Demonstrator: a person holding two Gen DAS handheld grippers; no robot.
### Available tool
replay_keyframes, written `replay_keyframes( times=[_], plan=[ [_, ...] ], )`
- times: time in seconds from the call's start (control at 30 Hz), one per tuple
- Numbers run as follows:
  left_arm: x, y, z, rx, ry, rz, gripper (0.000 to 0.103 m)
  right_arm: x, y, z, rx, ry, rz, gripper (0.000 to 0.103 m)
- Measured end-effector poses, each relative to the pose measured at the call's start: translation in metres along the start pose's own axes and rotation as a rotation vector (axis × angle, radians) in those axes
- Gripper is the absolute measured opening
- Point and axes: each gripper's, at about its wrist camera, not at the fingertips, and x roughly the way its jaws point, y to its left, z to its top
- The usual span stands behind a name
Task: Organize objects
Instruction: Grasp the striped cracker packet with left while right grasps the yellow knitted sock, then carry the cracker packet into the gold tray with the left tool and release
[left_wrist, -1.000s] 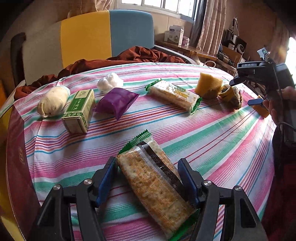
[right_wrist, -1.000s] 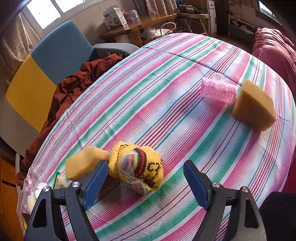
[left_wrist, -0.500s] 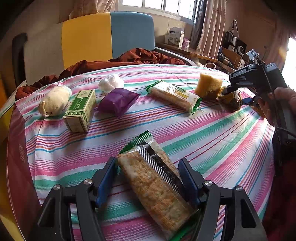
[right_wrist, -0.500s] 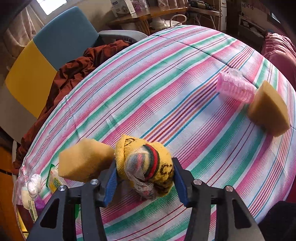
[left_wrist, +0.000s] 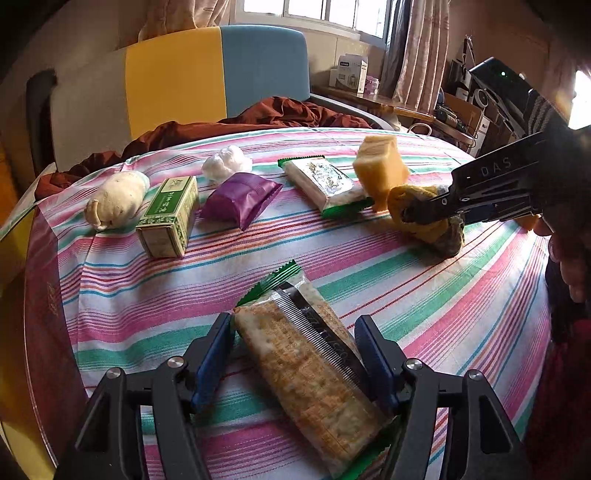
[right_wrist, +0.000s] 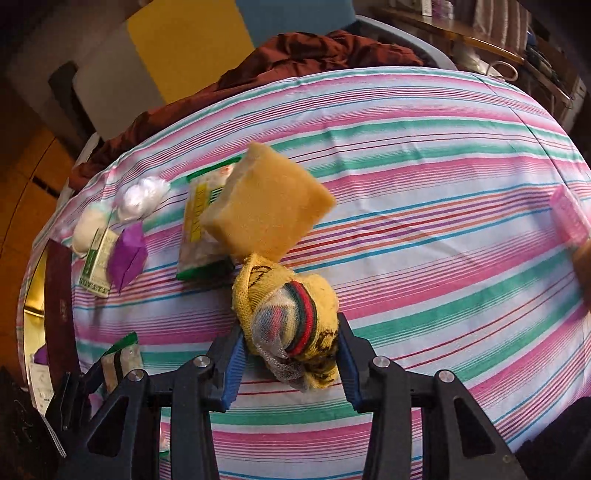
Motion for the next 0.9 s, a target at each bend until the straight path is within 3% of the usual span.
replay_keyframes(
  times=[0.13, 0.27, 0.7, 0.9],
  plan=[
    [-0.009, 0.004, -0.008, -0.015, -0.001, 0.005, 0.067, 0.004, 0.021, -0.004, -0.103, 0.026, 0.045, 0.043],
    [-0.017, 0.009, -0.015, -0.034, 0.002, 0.012, 0.066, 0.009, 0.041, -0.008, -0.191, 0.036, 0.011, 0.043],
    [-0.032, 0.010, -0.024, -0.053, 0.023, 0.041, 0.063, 0.009, 0.037, -0.008, -0.184, 0.035, -0.003, 0.043],
    [-0.051, 0.008, -0.021, -0.030, -0.023, 0.055, 0.059, 0.009, 0.036, -0.008, -0.185, 0.035, -0.004, 0.043]
  ],
)
